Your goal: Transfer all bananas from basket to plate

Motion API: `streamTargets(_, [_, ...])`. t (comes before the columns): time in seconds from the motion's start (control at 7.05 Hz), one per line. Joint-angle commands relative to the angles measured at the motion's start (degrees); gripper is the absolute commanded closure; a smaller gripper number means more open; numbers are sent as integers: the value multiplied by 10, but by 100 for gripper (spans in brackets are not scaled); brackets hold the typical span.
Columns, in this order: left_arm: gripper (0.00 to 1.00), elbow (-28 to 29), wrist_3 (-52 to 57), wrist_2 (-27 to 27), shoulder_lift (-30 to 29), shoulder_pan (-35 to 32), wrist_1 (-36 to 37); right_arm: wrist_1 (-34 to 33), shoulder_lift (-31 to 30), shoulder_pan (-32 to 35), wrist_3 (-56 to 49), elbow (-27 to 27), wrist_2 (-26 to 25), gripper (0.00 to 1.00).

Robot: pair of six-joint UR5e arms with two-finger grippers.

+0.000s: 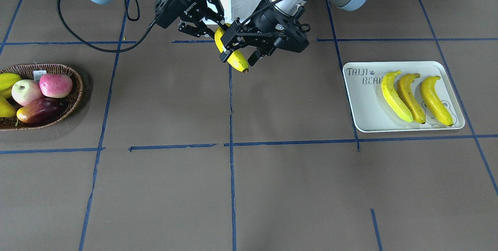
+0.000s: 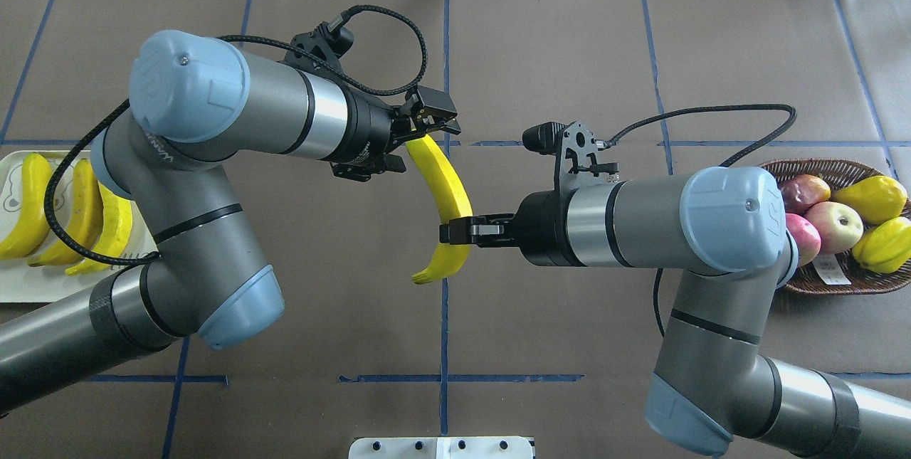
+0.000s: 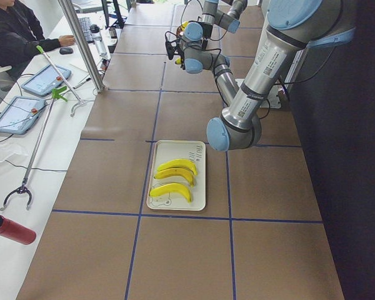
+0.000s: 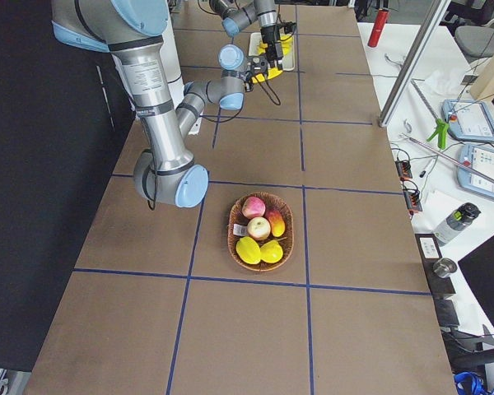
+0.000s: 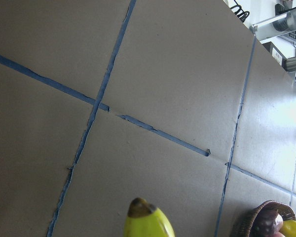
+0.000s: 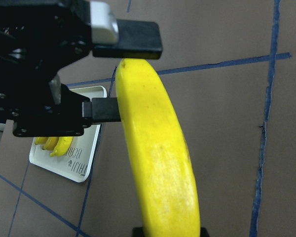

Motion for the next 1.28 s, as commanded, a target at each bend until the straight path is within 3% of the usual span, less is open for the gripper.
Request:
streamTargets(0.0, [3, 3, -1, 0, -2, 23, -2, 0, 1, -1, 0, 1, -1, 97])
streamTargets(0.14, [5, 1, -3, 0, -2, 24, -3, 0, 1, -2, 0, 1, -1, 97])
streamTargets(0.28, [37, -6, -29, 0, -2, 24, -3, 0, 1, -2, 0, 1, -1, 97])
streamTargets(0.43, [97, -9, -52, -1, -2, 24, -4, 0, 0, -1, 0, 1, 0, 93])
streamTargets(0.57, [100, -11, -48, -3, 2, 21, -4, 0, -1, -2, 1, 5, 1, 15])
streamTargets(0.71, [100, -13, -48, -4, 2, 19, -3, 1, -2, 0, 1, 10, -1, 0])
streamTargets(1.13, [100, -24, -48, -4, 11, 15, 2, 0, -8, 4, 1, 37, 2, 0])
